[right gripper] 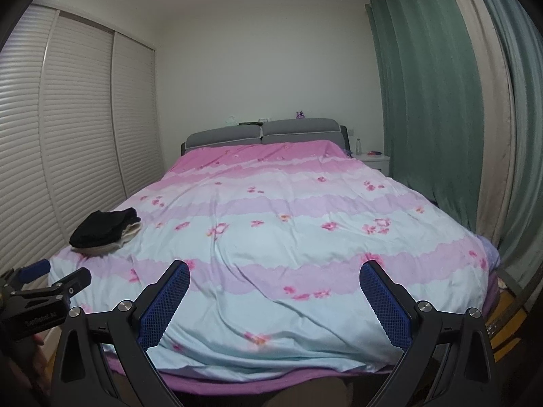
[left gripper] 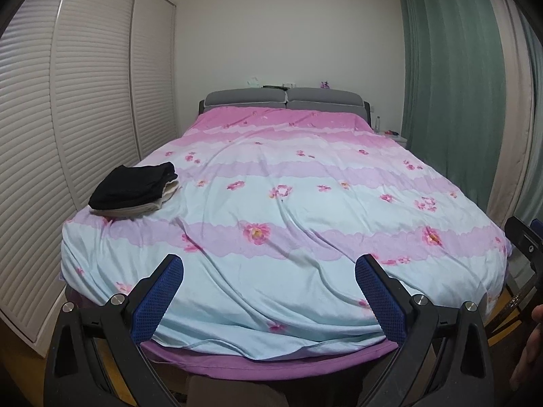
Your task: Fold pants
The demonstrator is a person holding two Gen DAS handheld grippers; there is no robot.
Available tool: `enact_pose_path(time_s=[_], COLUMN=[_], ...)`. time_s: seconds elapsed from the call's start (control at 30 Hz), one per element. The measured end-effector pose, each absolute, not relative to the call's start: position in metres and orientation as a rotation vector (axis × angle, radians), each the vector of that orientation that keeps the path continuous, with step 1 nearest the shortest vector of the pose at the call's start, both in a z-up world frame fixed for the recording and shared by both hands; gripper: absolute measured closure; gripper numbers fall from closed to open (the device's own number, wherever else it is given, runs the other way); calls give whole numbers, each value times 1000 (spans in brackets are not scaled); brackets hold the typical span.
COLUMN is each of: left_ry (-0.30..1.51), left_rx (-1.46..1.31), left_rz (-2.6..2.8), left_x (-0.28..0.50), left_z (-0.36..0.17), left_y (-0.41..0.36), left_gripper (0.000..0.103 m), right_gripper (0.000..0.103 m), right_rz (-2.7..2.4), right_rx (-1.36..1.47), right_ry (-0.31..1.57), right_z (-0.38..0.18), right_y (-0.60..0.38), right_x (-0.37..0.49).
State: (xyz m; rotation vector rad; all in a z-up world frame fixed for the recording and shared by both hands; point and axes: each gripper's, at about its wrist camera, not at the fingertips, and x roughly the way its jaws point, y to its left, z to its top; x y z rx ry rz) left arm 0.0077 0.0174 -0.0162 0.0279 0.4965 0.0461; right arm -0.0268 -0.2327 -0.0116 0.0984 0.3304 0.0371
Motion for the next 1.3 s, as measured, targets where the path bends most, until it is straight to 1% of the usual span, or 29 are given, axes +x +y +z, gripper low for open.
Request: enact_pose_path(time_s=[0.3, 0.67, 1.3], left_ry=[494, 466, 467], left_rx=[28, 33, 44], left_rz=[32, 42, 39], left_x=[0, -7, -7], left_z=[-18, -11, -9], left_y=[13, 13, 12], left_gripper=[0, 0, 0], right_gripper=[2, 2, 2], right_rz=[59, 54, 48], right_rx=[105, 102, 103], right_ry=[319, 284, 292], right_z=[-16, -7, -8], right_y=[-232, -231, -236], right_x=[-34, -45, -45])
